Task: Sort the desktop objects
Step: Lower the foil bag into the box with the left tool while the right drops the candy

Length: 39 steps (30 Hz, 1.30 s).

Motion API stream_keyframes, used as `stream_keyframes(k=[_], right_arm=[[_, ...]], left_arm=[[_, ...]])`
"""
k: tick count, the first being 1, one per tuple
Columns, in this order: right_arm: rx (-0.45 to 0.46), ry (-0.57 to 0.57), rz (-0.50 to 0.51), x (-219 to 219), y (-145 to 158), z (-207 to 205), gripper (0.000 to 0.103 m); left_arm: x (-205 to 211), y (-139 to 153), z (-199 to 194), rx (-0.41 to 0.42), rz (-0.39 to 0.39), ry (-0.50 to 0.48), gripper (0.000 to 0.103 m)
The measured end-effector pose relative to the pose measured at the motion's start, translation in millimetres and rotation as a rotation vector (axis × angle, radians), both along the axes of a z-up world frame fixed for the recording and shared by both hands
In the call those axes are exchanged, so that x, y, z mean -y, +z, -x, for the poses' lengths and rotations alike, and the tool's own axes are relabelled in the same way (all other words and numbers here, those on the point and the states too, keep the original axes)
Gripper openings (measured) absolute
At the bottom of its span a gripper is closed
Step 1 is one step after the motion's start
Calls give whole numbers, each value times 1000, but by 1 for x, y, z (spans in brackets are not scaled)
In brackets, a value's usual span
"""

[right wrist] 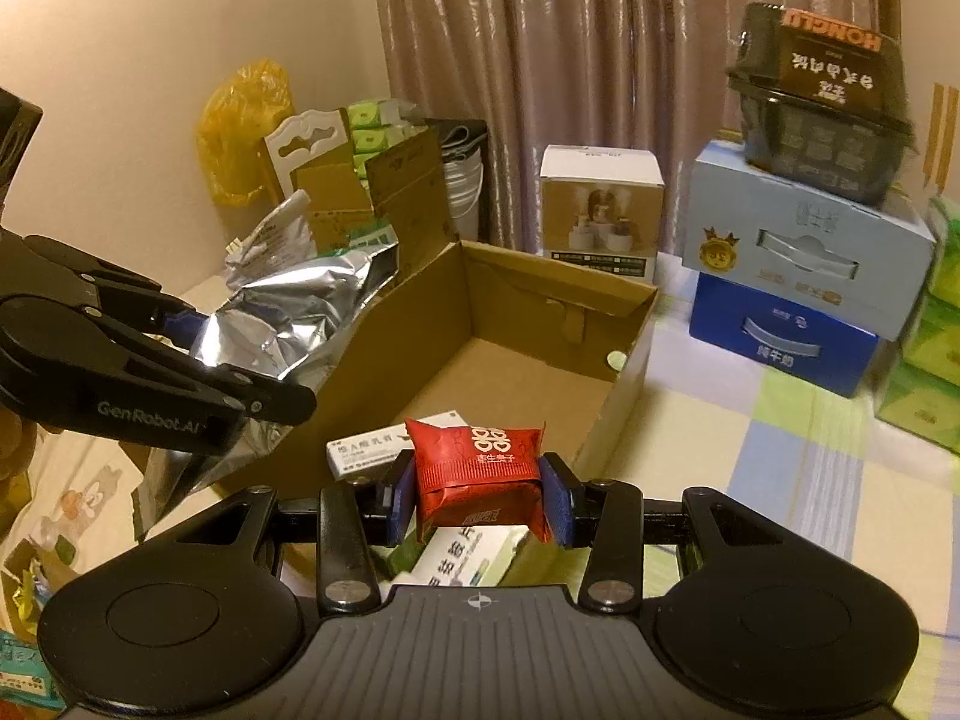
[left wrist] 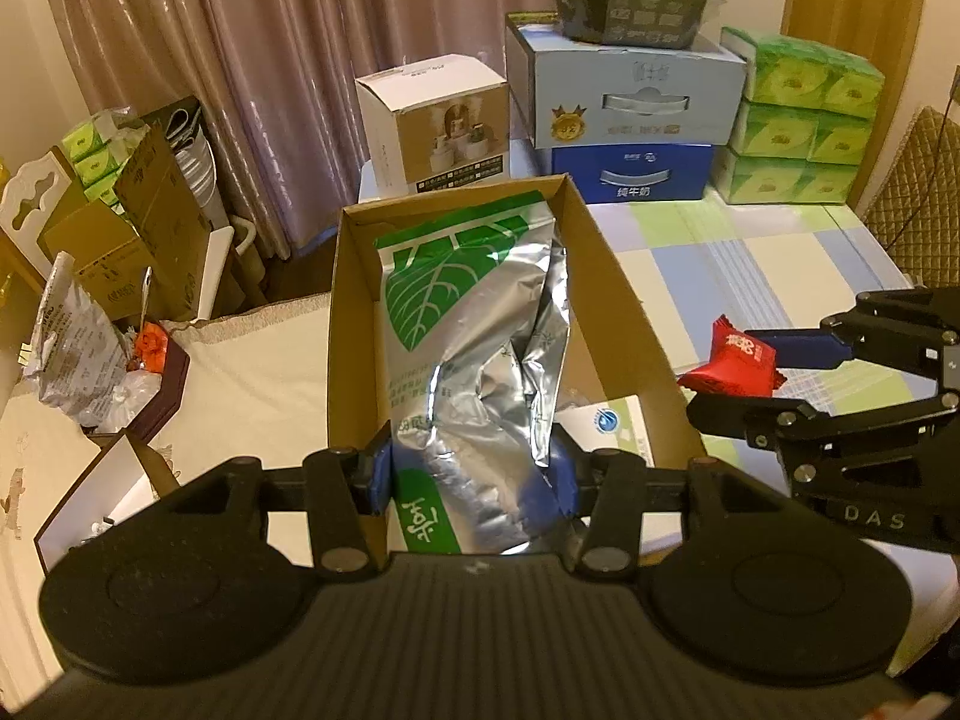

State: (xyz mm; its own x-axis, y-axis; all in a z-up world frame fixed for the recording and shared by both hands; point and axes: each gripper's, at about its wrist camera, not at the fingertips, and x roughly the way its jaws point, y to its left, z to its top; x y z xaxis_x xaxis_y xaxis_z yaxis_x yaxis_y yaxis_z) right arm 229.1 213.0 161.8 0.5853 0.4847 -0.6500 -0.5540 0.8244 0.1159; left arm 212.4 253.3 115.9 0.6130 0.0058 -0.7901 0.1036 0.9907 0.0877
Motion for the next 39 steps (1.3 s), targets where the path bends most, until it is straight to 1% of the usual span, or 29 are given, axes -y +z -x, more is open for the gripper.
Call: stream_keyframes(k=[13, 27, 29, 32, 33, 34, 39], right_arm=[[-23, -1, 1, -11, -22, -37, 40], [-35, -2, 3, -22, -38, -52, 40], [-37, -2, 4, -24, -41, -54, 40], [-39, -3, 6, -25, -42, -54, 40], [-39, -4, 8, -26, -42, -54, 40], [-38, -4, 9, -26, -42, -54, 40], [-37, -6, 6, -26, -42, -55, 40]], left_arm=[[-13, -28, -39, -39, 2, 15, 44], [-20, -48, -59, -57, -1, 17, 44], [-20, -51, -62, -54, -4, 17, 46], [-23, -51, -63, -38, 4, 25, 52], [-24, -49, -62, -29, 5, 28, 48], [-25, -48, -62, -24, 6, 30, 47], [-33, -39, -56, -4, 2, 47, 47]])
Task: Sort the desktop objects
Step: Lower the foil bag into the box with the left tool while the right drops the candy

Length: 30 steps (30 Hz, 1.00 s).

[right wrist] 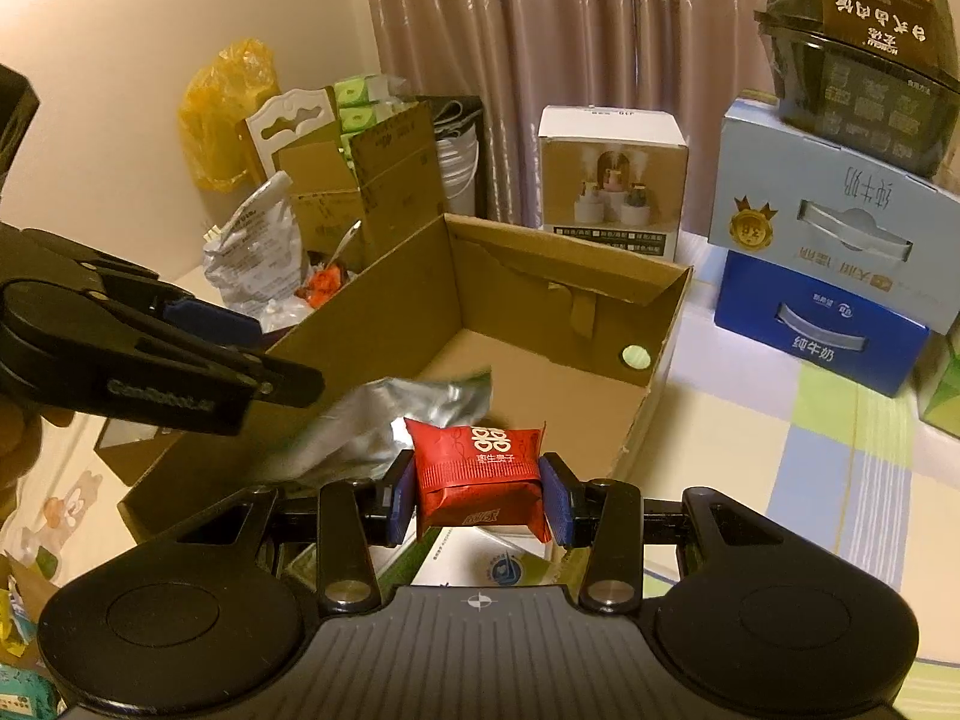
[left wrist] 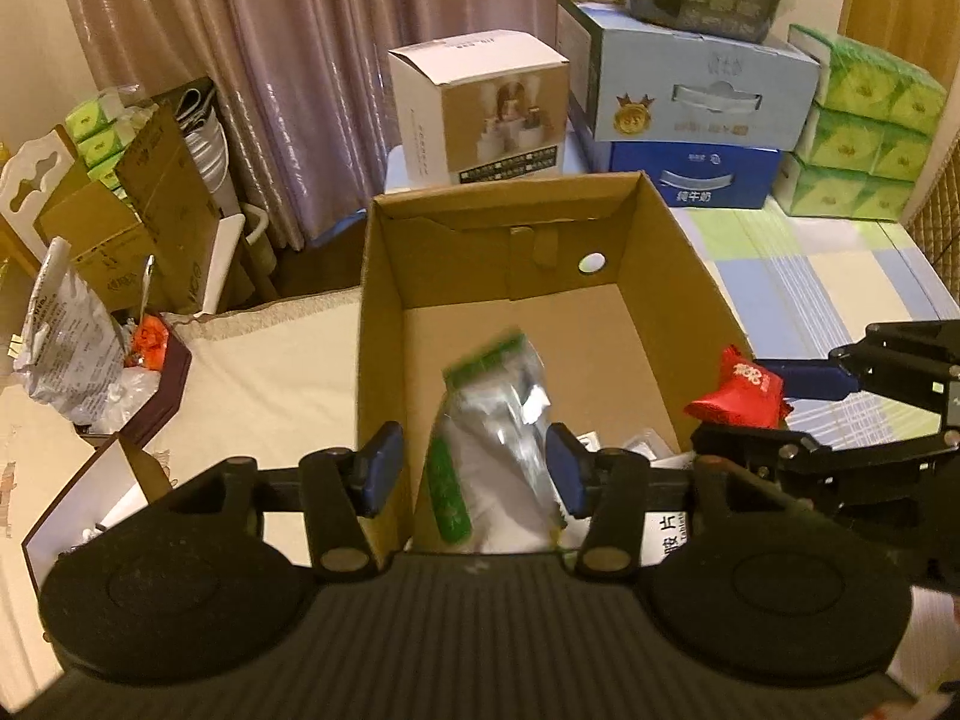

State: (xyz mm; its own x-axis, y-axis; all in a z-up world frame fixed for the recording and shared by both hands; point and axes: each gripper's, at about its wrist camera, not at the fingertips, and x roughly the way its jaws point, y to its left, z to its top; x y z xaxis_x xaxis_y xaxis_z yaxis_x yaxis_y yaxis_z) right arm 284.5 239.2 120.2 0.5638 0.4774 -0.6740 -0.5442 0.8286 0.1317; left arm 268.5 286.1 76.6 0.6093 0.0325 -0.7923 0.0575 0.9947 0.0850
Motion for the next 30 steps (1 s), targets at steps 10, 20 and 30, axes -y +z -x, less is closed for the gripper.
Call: stream_keyframes(k=[10, 20, 30], right_arm=[[0, 3, -10, -5, 6, -1, 40], [-27, -10, -25, -6, 0, -8, 41], [-26, -32, -74, -6, 1, -14, 62]], left_arm=[[-8, 4, 13, 2, -16, 7, 47], [-9, 1, 20, -4, -35, 2, 47], [-7, -1, 22, -9, -38, -2, 50]])
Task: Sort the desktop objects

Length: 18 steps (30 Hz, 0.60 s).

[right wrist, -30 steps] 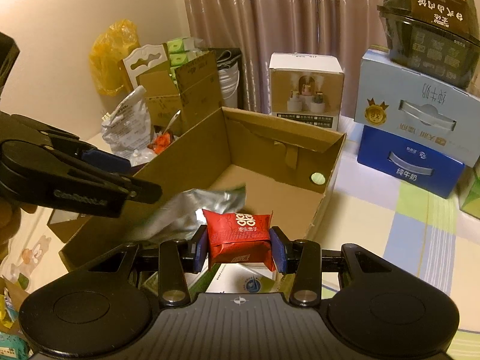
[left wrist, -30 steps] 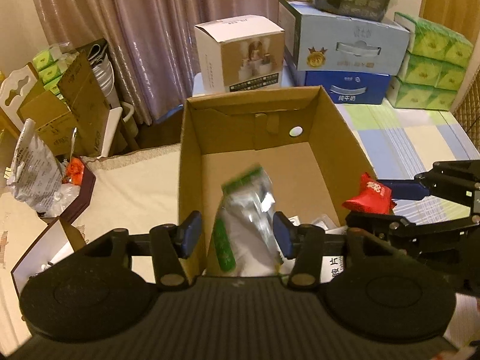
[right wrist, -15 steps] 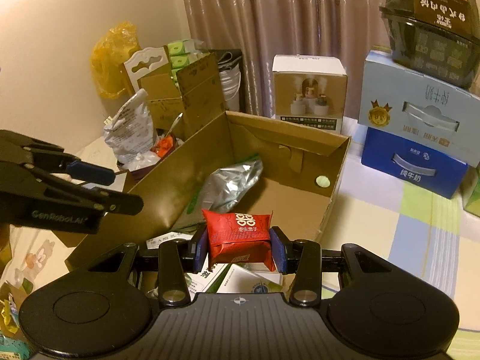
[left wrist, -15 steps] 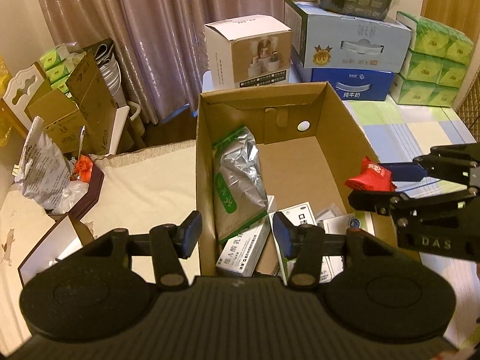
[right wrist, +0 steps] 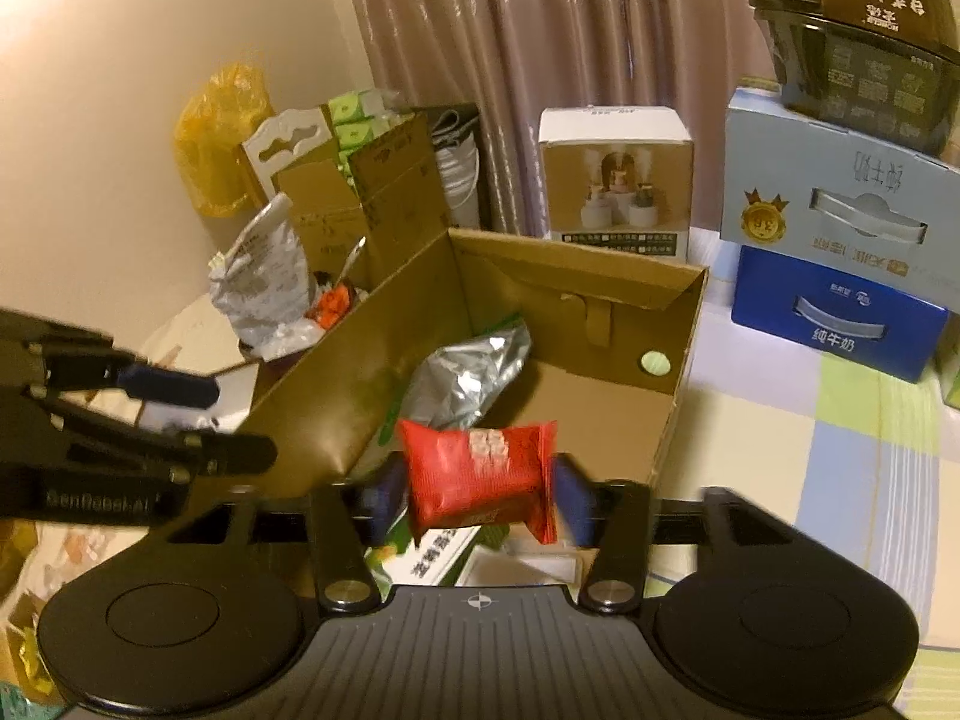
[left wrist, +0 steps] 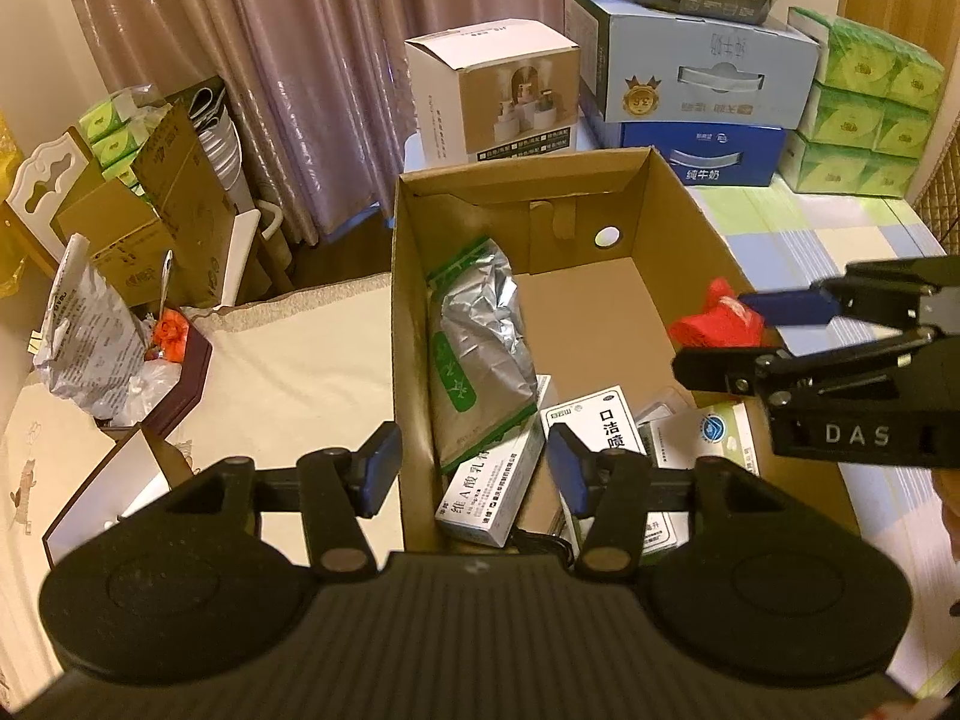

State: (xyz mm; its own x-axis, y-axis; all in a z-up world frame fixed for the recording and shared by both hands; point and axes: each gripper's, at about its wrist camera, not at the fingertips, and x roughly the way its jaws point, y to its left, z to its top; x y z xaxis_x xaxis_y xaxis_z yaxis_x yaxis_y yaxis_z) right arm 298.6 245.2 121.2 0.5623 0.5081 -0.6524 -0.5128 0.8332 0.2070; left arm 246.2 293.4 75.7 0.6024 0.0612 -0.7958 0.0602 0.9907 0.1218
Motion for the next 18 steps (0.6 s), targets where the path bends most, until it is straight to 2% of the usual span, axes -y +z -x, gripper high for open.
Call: stream_keyframes(k=[2, 4, 10, 12, 14, 18], right_arm=[[5, -3, -13, 2, 2, -1, 73], [13, -10, -23, 6, 3, 0, 77], [22, -55, -36, 23, 12, 8, 89], [25, -65, -31, 28, 17, 15, 93], [26, -66, -18, 31, 22, 24, 99], [7, -91, 13, 35, 33, 47, 101]], left_arm=[[0, 0, 0, -2, -1, -3, 51], [1, -1, 1, -5, -5, -5, 53], [1, 2, 15, 14, 5, 10, 71], [4, 6, 25, 31, 11, 16, 85], [6, 11, 35, 56, 15, 26, 91], [12, 22, 60, 99, 39, 50, 100]])
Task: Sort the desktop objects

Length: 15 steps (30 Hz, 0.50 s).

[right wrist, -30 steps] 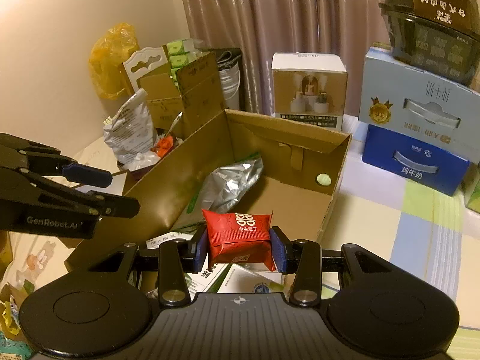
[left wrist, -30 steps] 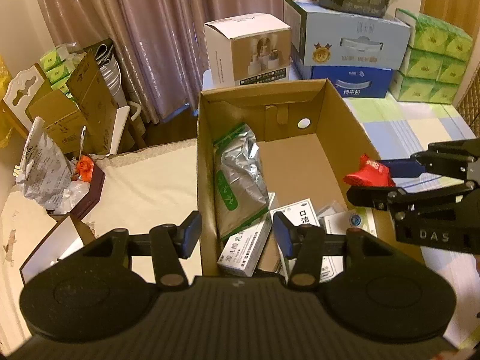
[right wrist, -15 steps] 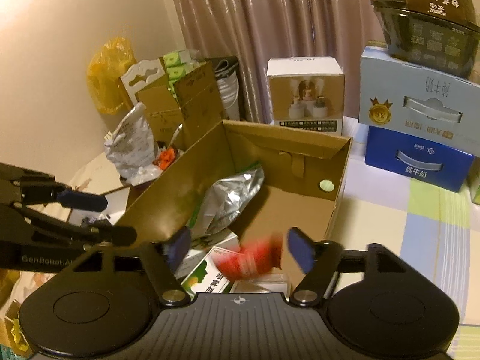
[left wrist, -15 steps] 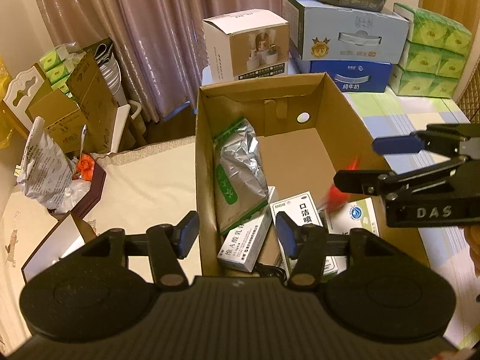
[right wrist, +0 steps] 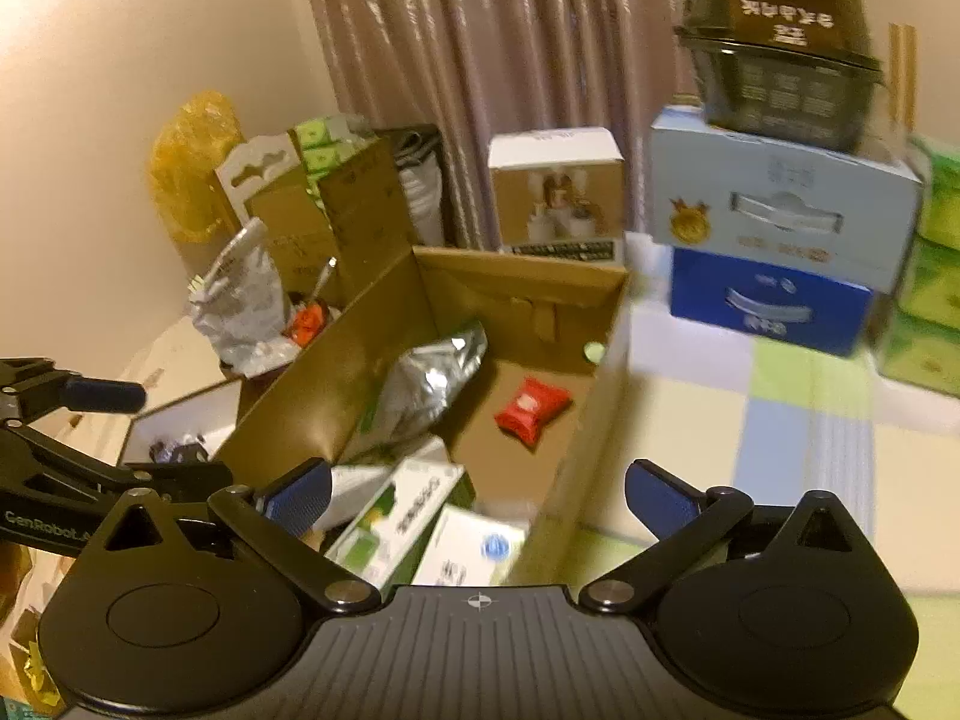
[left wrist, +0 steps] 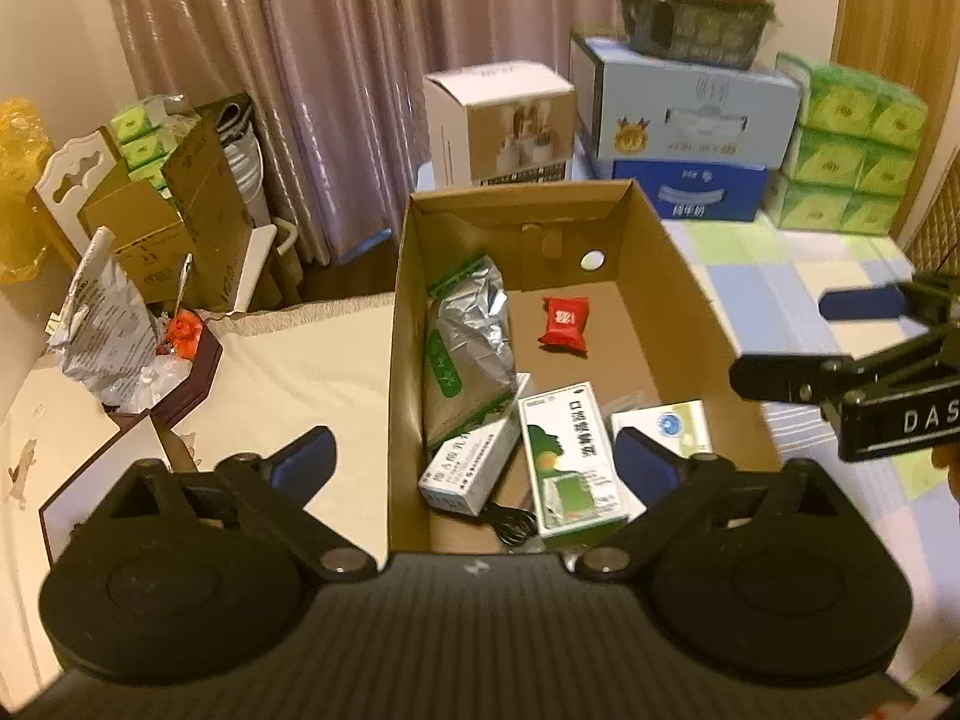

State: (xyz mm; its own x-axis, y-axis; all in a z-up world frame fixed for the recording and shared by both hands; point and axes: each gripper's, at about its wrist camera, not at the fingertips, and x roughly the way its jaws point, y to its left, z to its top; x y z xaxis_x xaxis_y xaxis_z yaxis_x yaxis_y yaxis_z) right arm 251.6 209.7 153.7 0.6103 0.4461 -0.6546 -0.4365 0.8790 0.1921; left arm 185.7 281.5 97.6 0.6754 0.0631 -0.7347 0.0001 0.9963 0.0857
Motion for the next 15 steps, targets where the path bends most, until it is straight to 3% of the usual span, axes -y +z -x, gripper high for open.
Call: stream_keyframes(k=[4, 15], right_arm=[[-16, -8, 18, 4, 10, 27, 101], [47, 11, 89, 13, 27, 115, 101]], left_arm=[[7, 8, 29, 41, 3, 21, 102], [24, 15, 127, 123, 31, 103, 102]])
